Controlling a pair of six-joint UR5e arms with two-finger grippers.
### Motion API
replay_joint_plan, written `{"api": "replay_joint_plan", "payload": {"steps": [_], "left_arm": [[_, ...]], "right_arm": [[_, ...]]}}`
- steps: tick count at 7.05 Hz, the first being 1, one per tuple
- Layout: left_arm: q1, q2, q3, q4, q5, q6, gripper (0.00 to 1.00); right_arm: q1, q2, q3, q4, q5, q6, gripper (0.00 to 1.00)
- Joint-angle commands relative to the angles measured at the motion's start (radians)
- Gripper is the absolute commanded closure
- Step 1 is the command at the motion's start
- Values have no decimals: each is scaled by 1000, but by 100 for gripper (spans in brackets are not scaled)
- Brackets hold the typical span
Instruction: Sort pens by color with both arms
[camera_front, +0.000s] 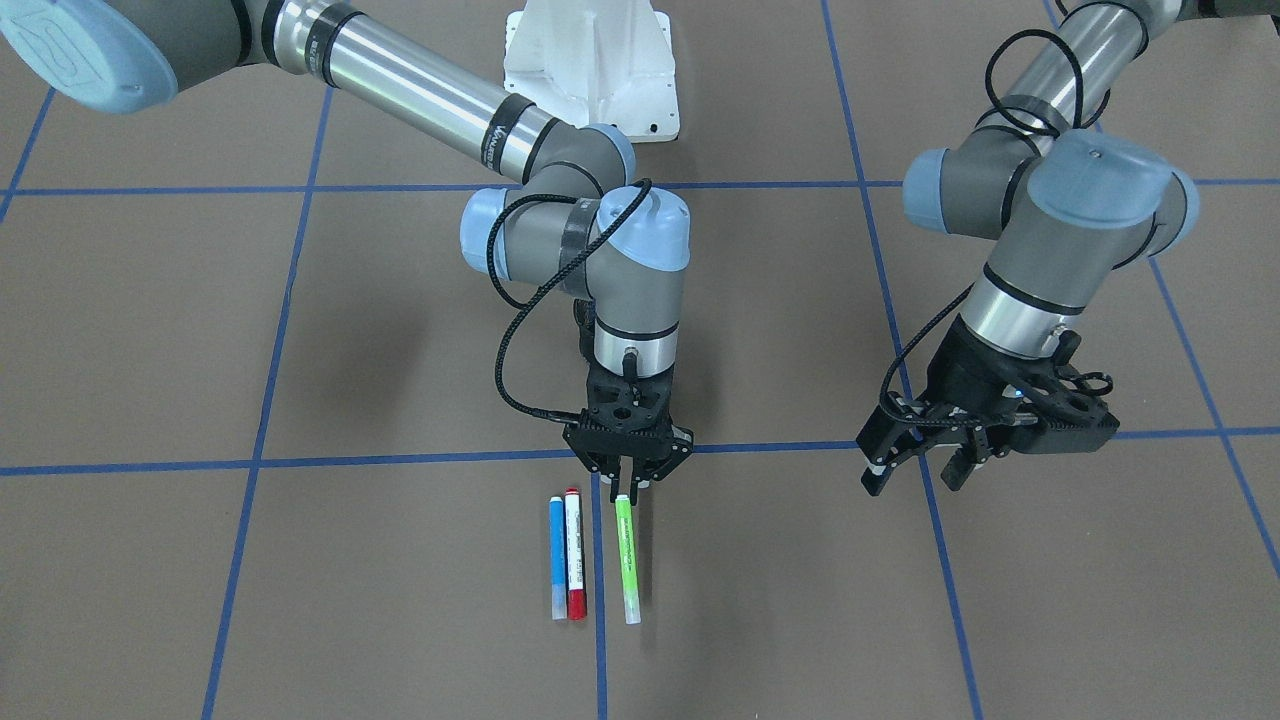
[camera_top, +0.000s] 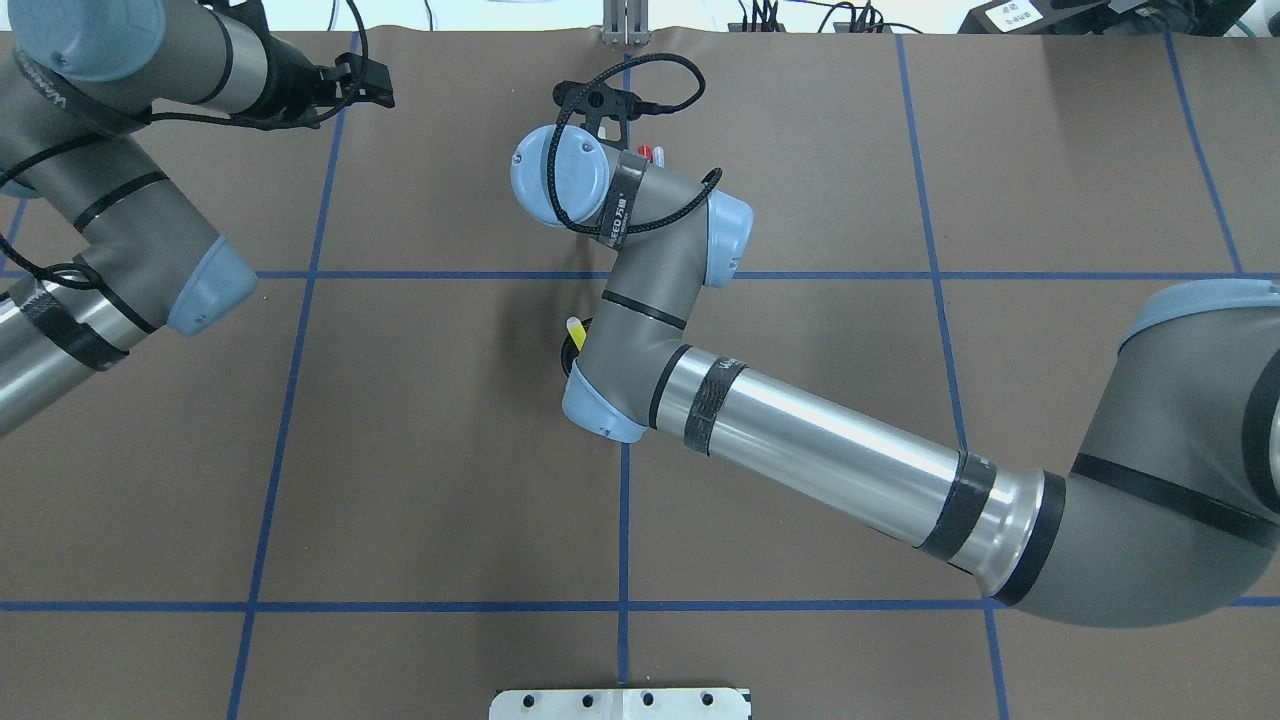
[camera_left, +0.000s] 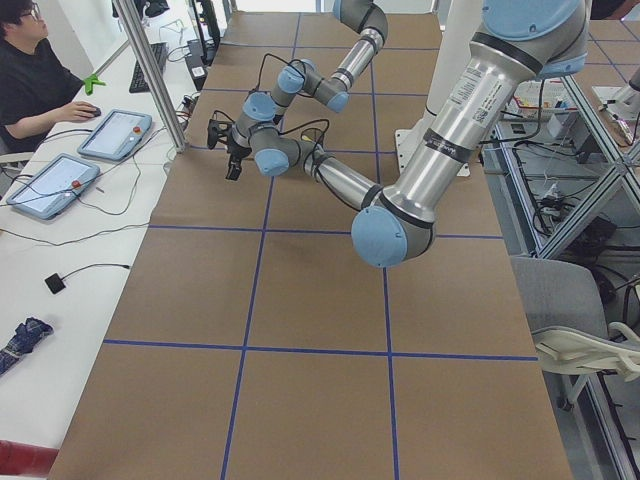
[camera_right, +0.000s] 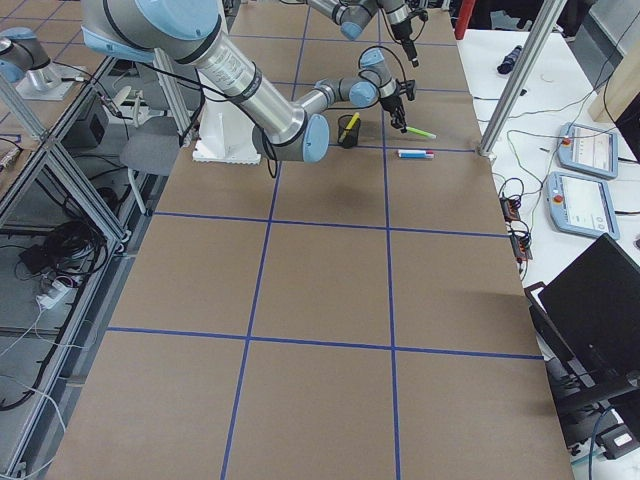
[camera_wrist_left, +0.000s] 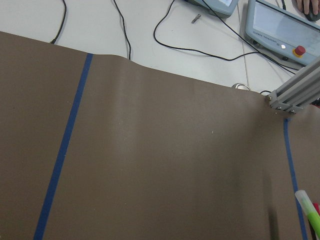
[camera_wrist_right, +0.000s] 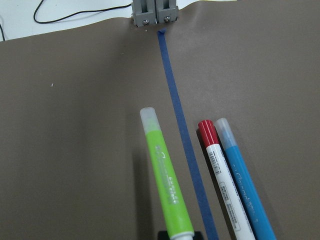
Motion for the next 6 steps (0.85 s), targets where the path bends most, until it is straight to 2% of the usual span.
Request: {"api": "replay_joint_plan", "payload": {"steps": [1, 2, 3, 4, 5, 6], "left_arm": [[1, 0, 24, -24, 2, 1, 0], [1, 0, 47, -50, 3, 1, 0], [1, -2, 50, -56, 3, 0, 0], [1, -2, 50, -58, 3, -2, 0], [1, -5, 46, -58, 3, -2, 0], [1, -11, 41, -56, 2, -3, 0]], "right_arm": [[-2, -1, -20, 16, -37, -2, 100], [-4, -1, -24, 16, -43, -3, 100], [-4, -1, -24, 16, -40, -11, 60], [-2, -1, -17, 16, -37, -56, 1], [4, -6, 6, 16, -28, -92, 1], [33, -12, 47, 11, 51, -103, 1]]}}
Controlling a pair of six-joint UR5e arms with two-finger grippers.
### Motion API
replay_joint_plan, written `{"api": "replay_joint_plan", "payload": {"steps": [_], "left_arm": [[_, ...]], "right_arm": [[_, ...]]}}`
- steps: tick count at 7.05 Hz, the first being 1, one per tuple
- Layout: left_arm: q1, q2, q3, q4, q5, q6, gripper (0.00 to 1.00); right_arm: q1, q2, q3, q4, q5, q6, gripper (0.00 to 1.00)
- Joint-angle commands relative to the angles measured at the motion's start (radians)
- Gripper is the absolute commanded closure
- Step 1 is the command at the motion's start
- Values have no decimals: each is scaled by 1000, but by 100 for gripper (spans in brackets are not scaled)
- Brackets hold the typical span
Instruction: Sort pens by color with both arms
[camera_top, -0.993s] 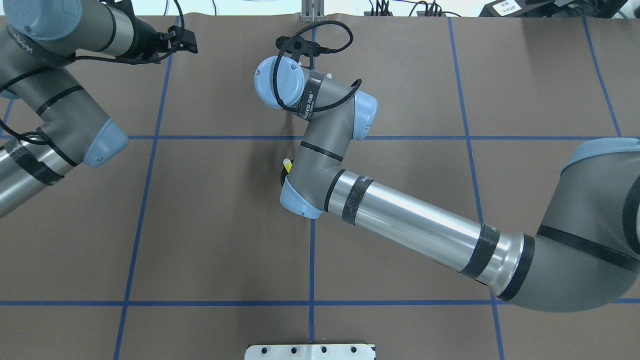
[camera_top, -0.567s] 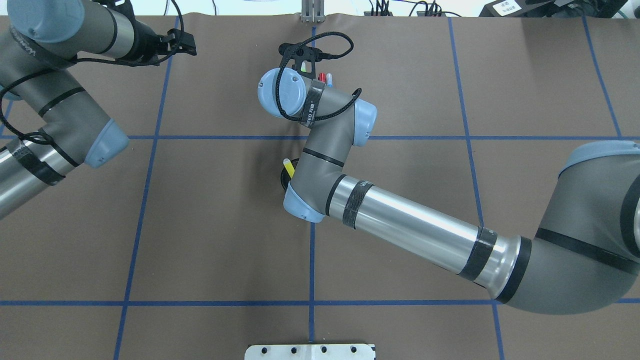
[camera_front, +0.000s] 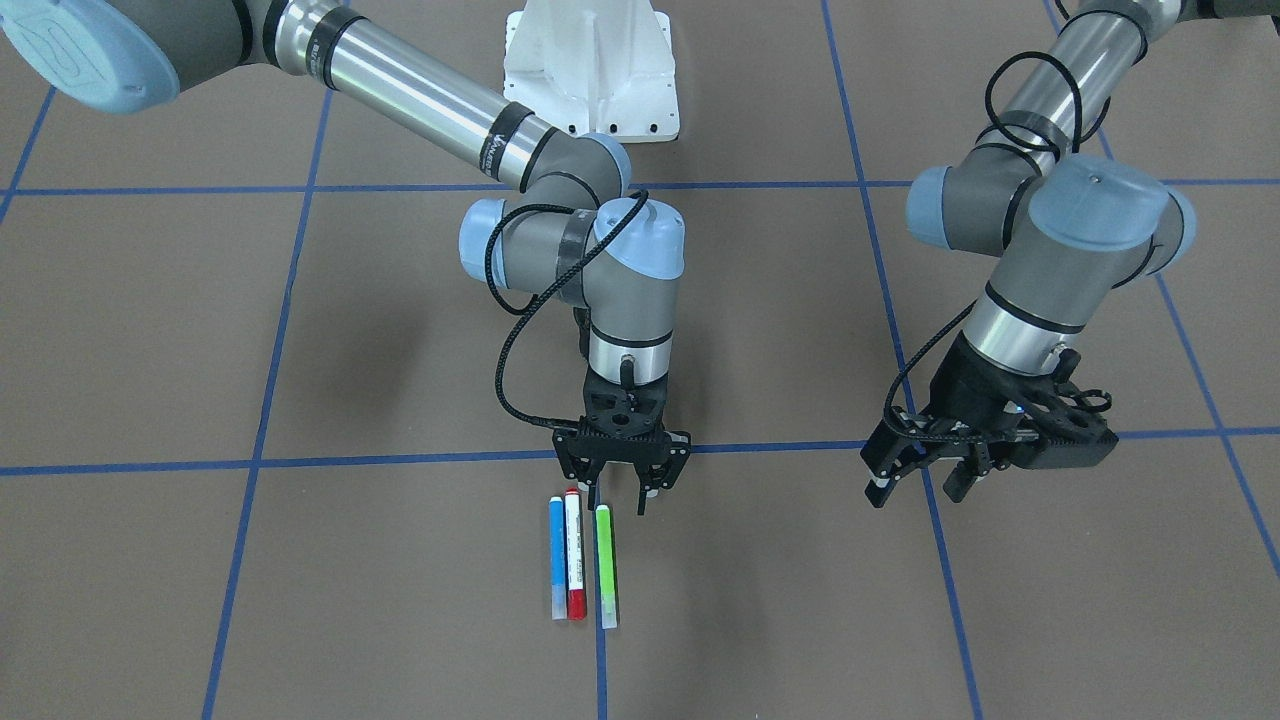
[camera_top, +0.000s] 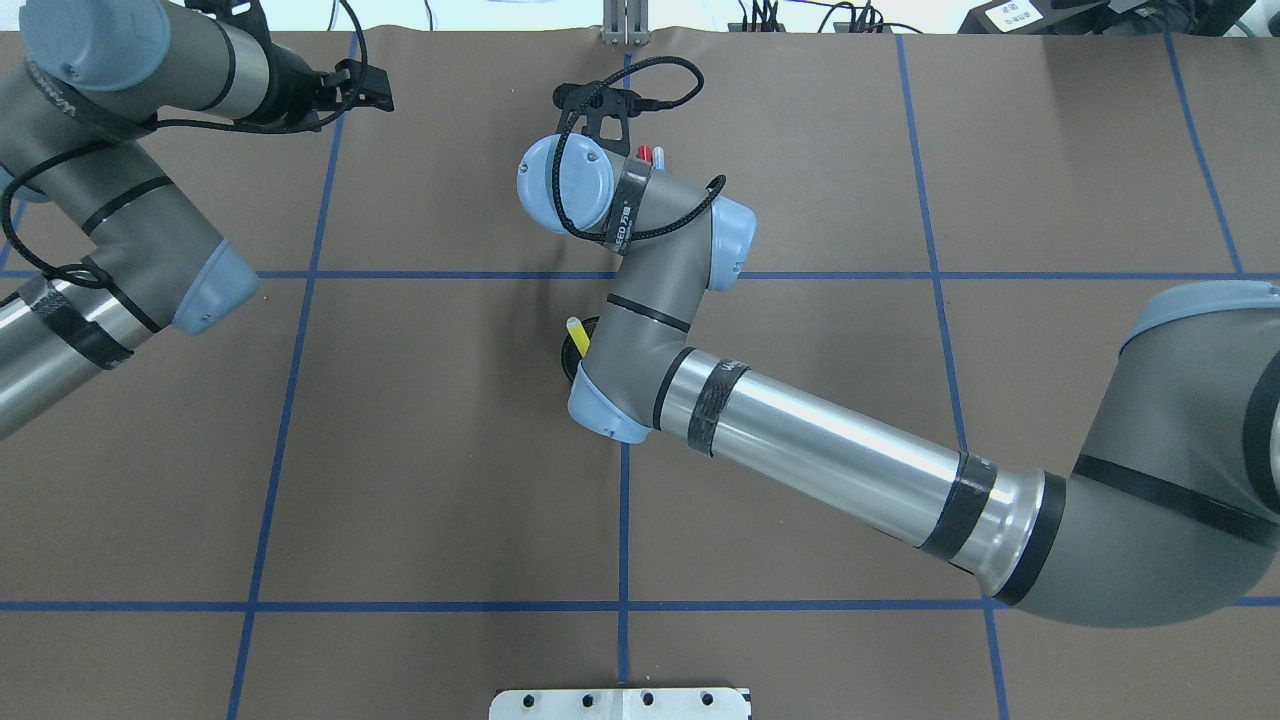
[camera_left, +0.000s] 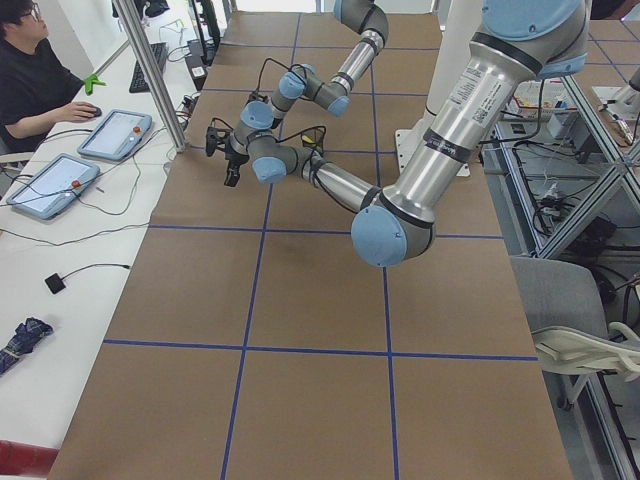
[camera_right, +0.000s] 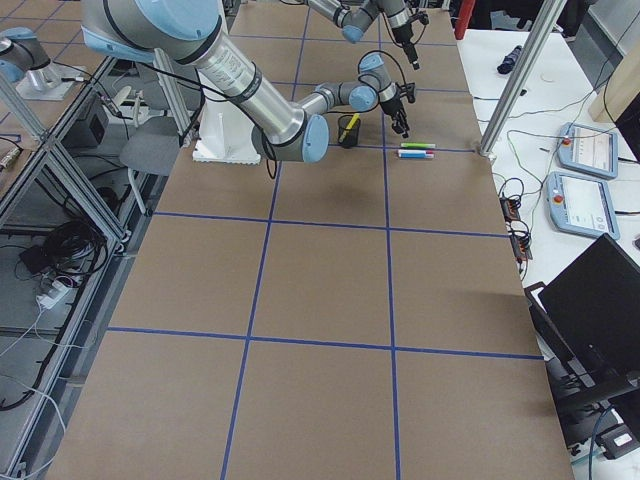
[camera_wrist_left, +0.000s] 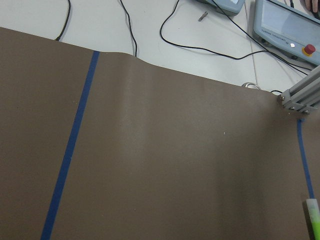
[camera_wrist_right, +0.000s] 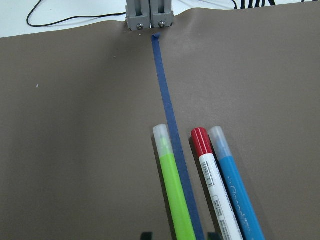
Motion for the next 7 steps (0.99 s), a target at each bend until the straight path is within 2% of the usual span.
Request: {"api": "replay_joint_plan", "payload": {"steps": [1, 2, 3, 4, 5, 6, 7], "left_arm": [[0, -9, -18, 9, -6, -4, 0], [3, -7, -41, 31, -68, -6, 0], [3, -6, -69, 81, -180, -14, 0], [3, -9, -124, 151, -241, -74, 0], [23, -36, -186, 296, -312, -105, 0], [75, -103, -249, 538, -328, -106, 0], [113, -163, -294, 727, -328, -106, 0]], "right_arm": [[81, -43, 118, -11, 191, -29, 1], [147, -86, 189, -46, 326, -36, 1], [196, -97, 235, -124, 403, -73, 1], [236, -100, 252, -186, 460, -84, 1], [268, -118, 252, -238, 543, -89, 1], [284, -118, 252, -320, 569, -121, 1], [288, -120, 252, -365, 577, -135, 1]]}}
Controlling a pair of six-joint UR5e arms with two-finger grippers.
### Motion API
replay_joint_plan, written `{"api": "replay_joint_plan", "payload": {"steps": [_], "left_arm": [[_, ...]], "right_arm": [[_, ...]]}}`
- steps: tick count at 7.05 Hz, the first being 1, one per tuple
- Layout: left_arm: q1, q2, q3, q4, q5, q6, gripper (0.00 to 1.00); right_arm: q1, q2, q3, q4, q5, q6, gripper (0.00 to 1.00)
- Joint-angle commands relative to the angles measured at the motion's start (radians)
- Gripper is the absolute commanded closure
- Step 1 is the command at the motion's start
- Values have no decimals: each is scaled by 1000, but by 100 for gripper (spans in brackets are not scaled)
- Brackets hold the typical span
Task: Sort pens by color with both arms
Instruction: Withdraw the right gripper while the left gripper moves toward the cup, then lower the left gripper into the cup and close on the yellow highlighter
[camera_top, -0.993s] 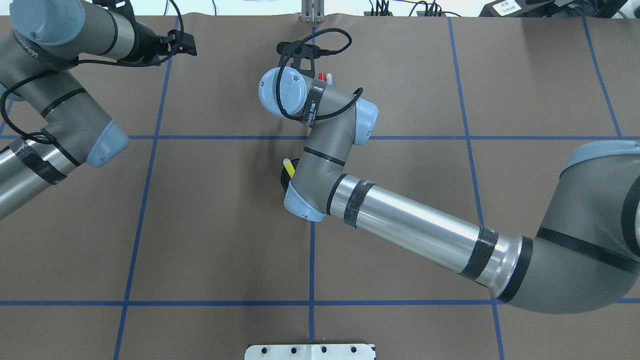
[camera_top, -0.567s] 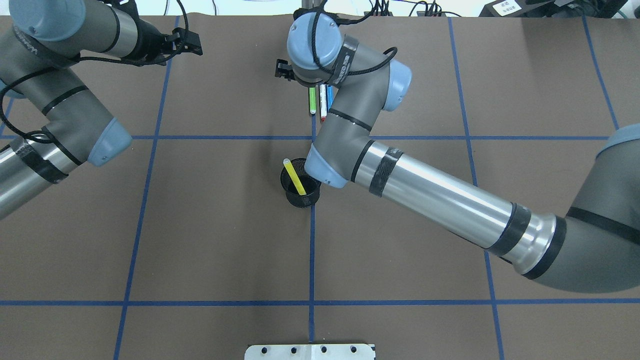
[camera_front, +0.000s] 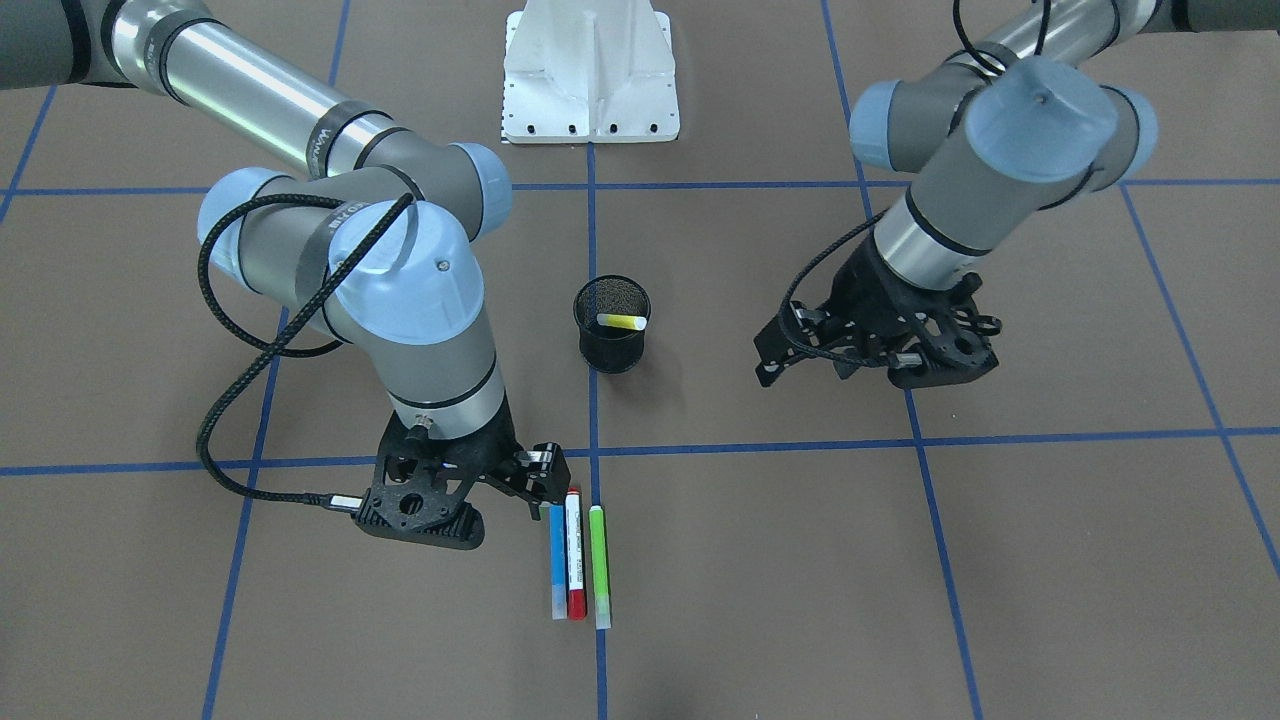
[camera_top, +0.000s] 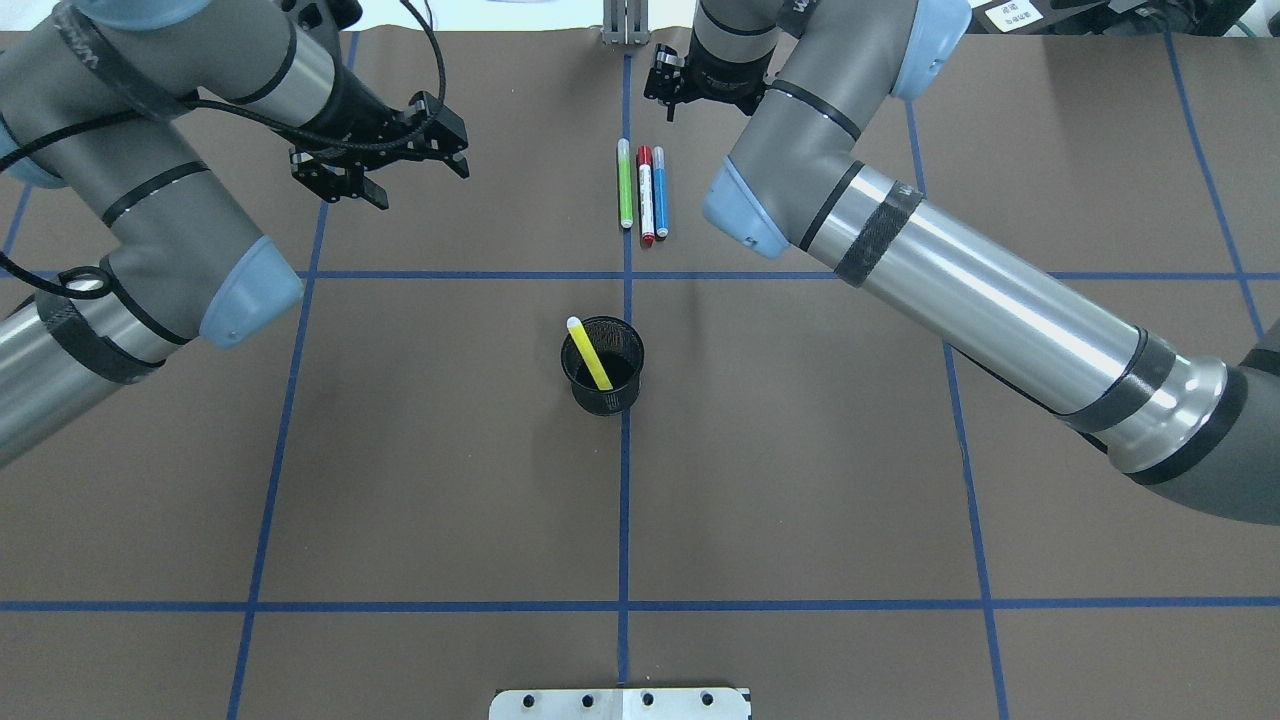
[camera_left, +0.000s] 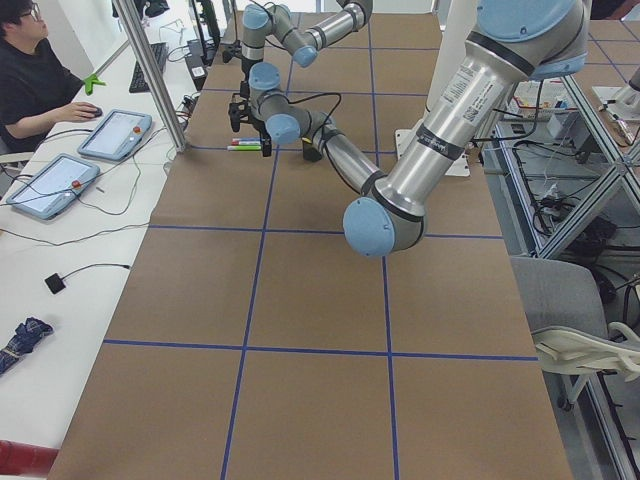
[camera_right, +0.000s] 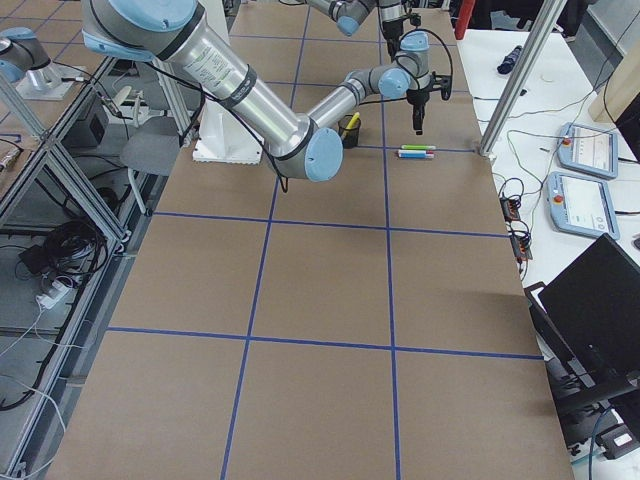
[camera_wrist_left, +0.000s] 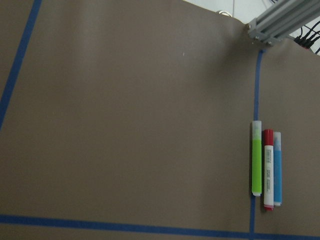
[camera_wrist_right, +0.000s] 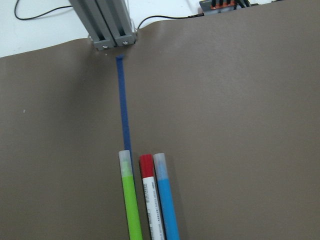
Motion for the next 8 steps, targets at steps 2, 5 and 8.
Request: {"api": "replay_joint_plan", "payload": {"steps": [2, 5, 8], "left_arm": [[89, -91, -51, 288, -20, -37, 0], [95, -333, 348, 286, -194, -27, 0], [124, -333, 386, 277, -195, -25, 1]], "right_arm": [[33, -40, 26, -67, 65, -74, 0], [41, -59, 30, -67, 62, -121, 1], [38, -100, 66, -57, 55, -146, 0]]}}
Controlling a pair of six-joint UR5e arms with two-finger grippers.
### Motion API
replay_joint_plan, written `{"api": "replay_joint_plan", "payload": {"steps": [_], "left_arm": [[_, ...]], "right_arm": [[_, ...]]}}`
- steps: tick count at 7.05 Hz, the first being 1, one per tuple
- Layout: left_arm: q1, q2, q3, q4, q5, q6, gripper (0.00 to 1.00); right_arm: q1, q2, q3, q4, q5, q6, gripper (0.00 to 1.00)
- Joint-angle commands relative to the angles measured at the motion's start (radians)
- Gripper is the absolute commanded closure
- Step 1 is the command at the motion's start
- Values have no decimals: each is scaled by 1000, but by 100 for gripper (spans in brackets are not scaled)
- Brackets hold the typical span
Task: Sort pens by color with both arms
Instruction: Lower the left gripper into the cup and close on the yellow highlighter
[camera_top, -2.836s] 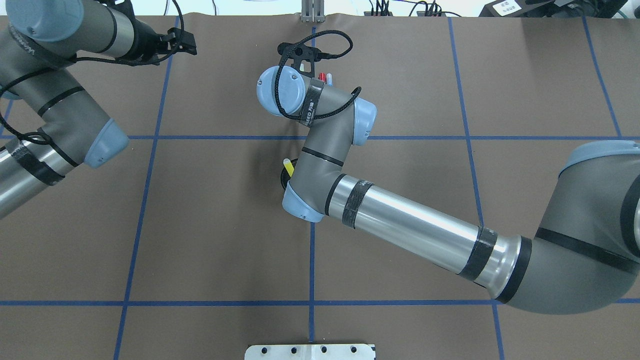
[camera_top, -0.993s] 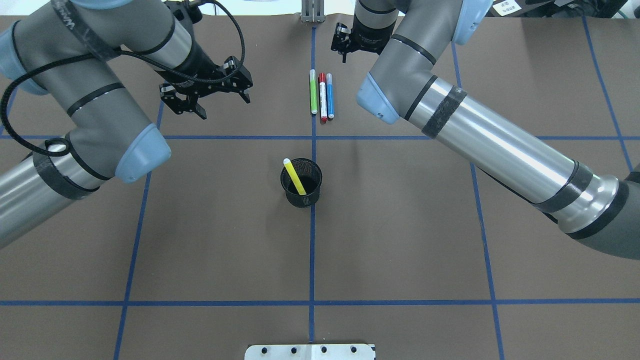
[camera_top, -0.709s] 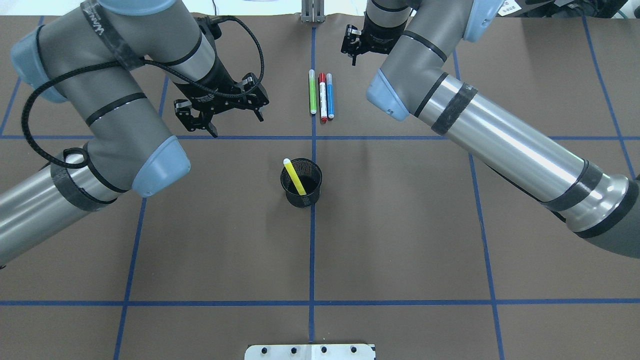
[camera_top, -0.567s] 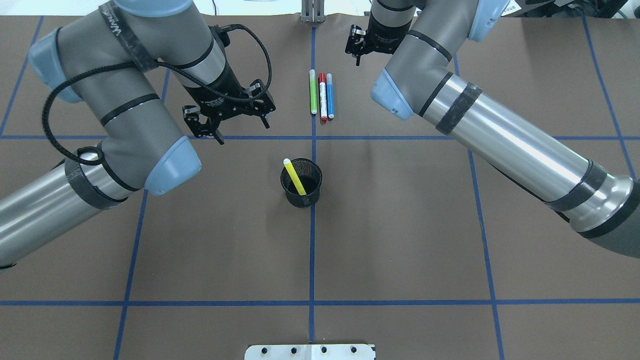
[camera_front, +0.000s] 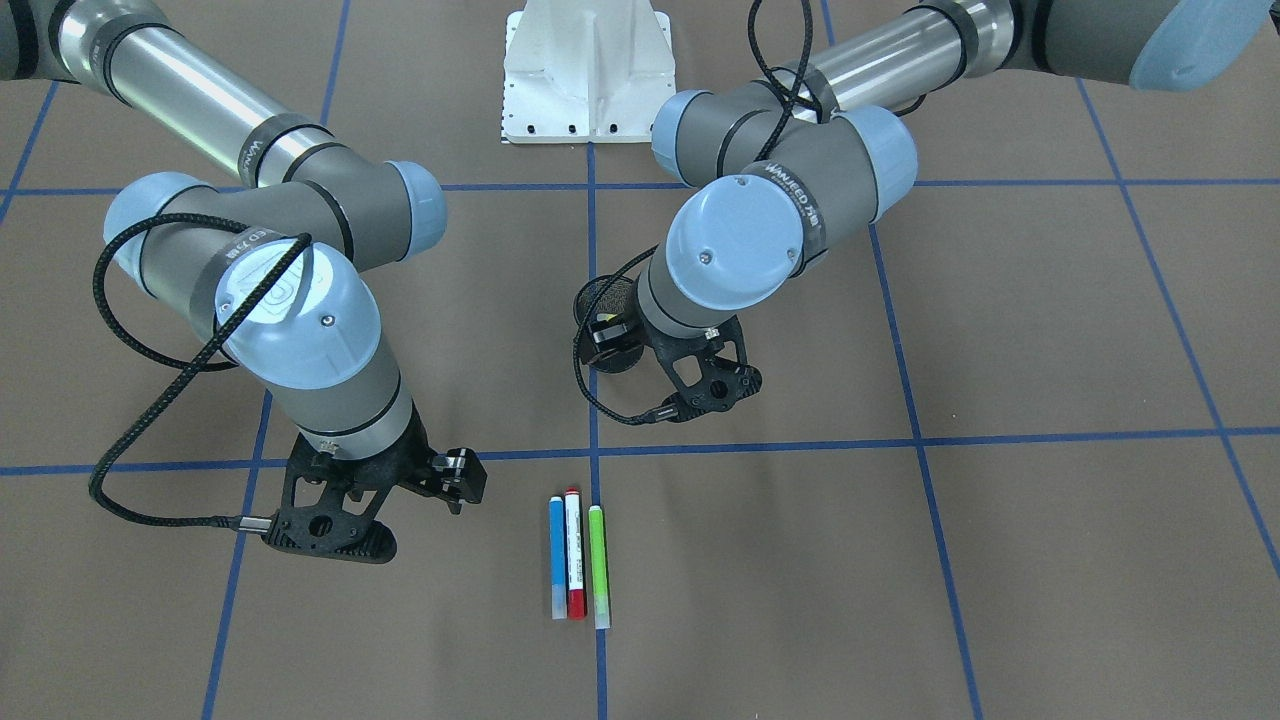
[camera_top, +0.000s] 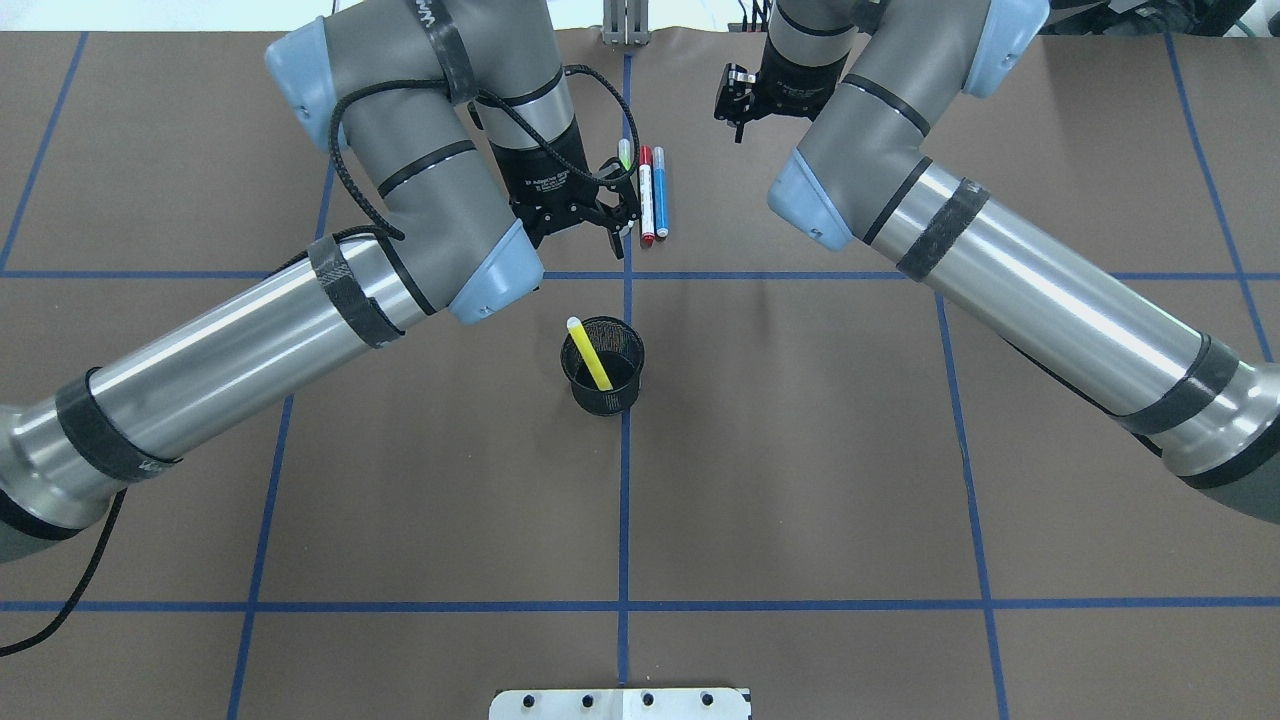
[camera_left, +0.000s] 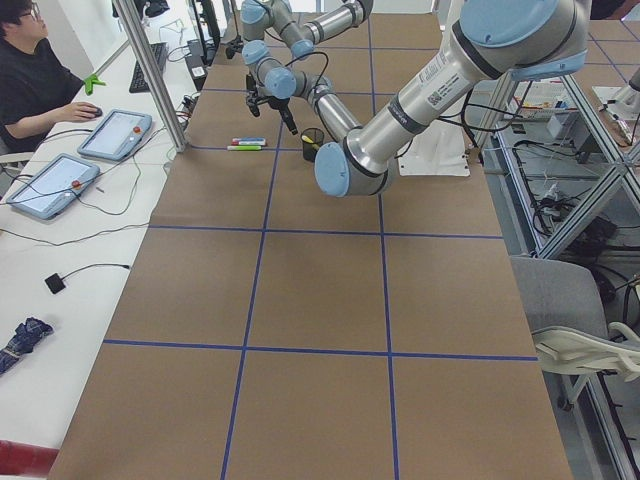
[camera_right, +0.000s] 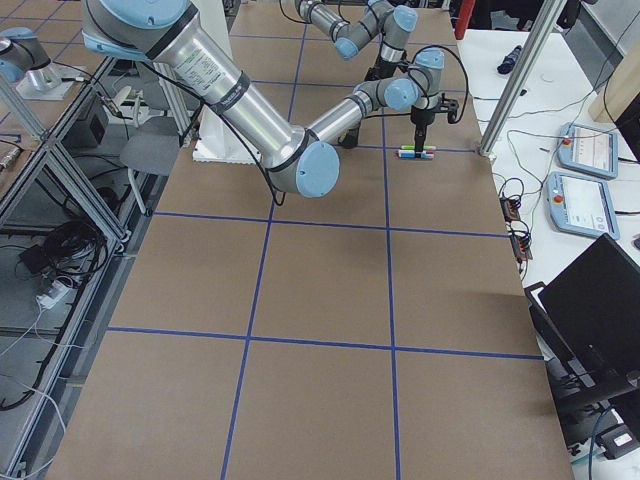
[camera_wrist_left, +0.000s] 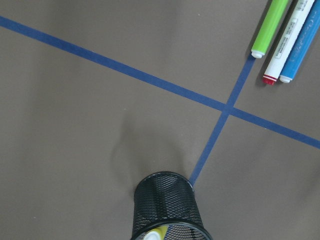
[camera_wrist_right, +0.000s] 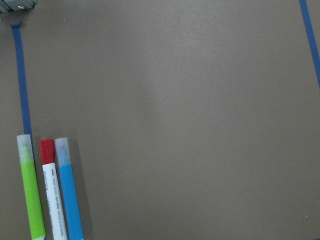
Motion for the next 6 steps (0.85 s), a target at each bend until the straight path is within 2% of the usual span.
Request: {"api": "replay_joint_plan", "payload": {"steps": [1, 4, 6], "left_arm": [[12, 21, 1, -7, -1, 0, 12], [17, 57, -18, -44, 5, 0, 37], [26, 57, -19, -45, 6, 0, 45]], "right_arm": [[-1, -9, 7, 2, -3, -17, 0], [-2, -10, 7, 0, -5, -27, 0], [-2, -9, 7, 2, -5, -28, 0]]}}
